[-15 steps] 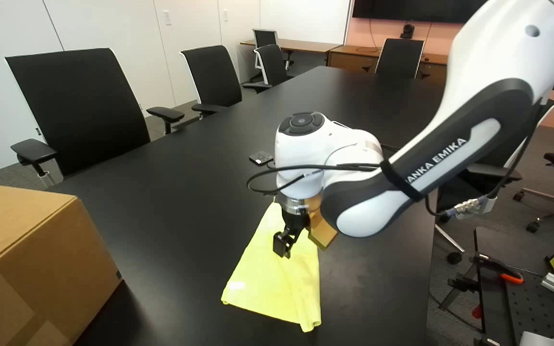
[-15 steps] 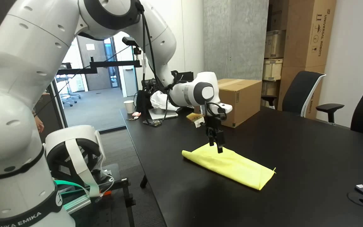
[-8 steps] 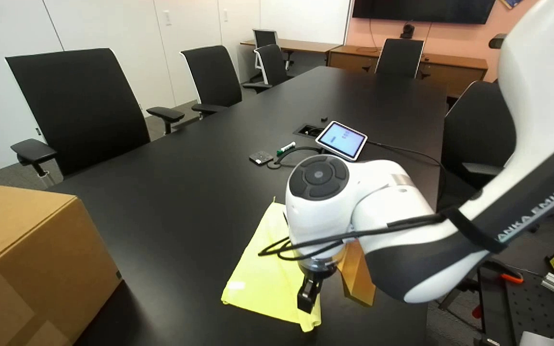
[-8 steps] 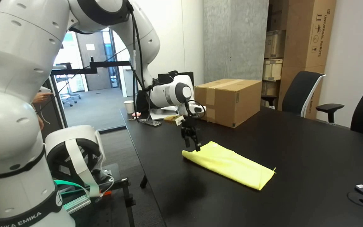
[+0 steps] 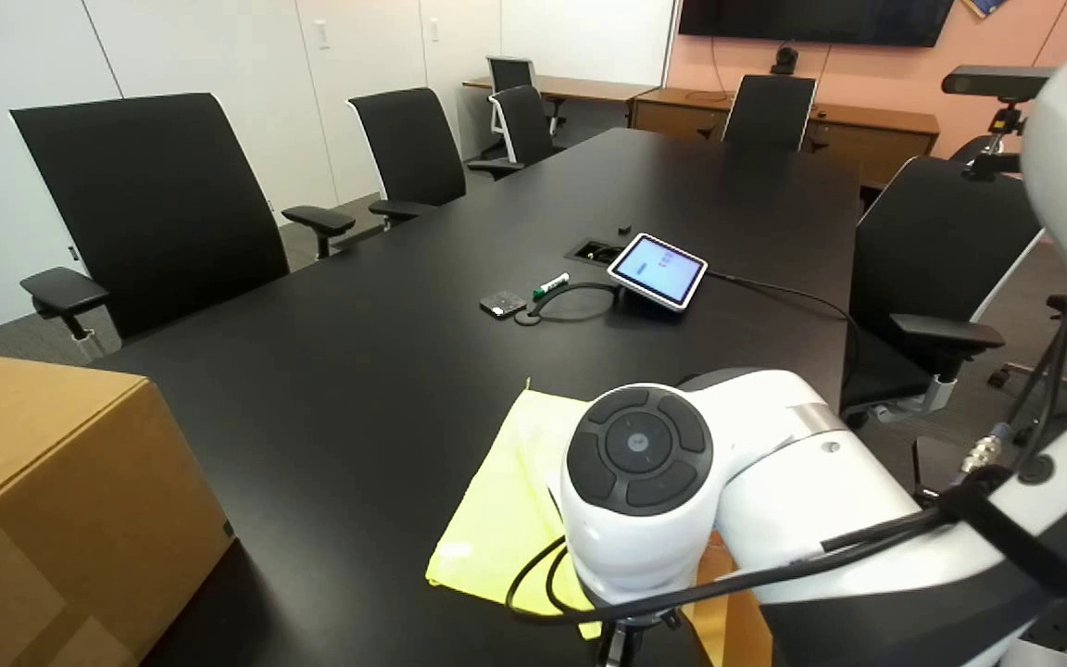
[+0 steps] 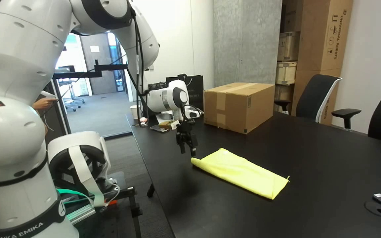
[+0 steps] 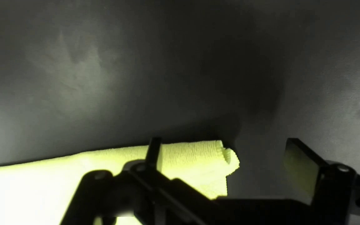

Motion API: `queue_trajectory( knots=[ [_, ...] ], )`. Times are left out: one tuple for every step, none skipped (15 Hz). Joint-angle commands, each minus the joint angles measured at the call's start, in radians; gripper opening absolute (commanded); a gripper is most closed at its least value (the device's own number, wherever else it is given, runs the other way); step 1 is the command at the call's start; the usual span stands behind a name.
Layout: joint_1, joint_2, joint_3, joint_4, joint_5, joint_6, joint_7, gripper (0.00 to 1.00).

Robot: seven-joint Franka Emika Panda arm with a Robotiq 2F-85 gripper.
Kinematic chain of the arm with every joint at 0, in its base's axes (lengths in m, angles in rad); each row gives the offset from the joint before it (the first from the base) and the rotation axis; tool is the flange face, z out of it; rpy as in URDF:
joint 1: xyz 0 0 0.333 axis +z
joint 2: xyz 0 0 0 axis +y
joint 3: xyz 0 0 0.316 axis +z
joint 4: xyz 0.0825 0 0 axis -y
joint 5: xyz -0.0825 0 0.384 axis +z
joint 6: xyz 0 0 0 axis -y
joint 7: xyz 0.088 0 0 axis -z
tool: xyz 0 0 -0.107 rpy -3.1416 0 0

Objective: Fold the yellow cloth

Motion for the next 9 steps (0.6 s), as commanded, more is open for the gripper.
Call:
queue_trajectory(
  knots=[
    [0.016,-0.003,0.0,0.003,-0.048,-0.023,0.043,1.0],
    [0.019,0.001,-0.004,0.006,-0.058,-0.026,0.047,1.0],
    [0.02,0.005,-0.008,0.007,-0.073,-0.017,0.053,1.0],
    [0.022,0.013,-0.013,0.01,-0.093,-0.006,0.065,1.0],
    [0.023,0.019,-0.016,0.011,-0.112,-0.001,0.075,1.0],
    [0.024,0.025,-0.019,0.013,-0.132,0.003,0.085,1.0],
    [0.025,0.03,-0.021,0.013,-0.151,0.006,0.094,1.0],
    [0.028,0.034,-0.025,0.014,-0.171,0.006,0.109,1.0],
    [0.027,0.036,-0.026,0.014,-0.187,0.011,0.119,1.0]
  ],
)
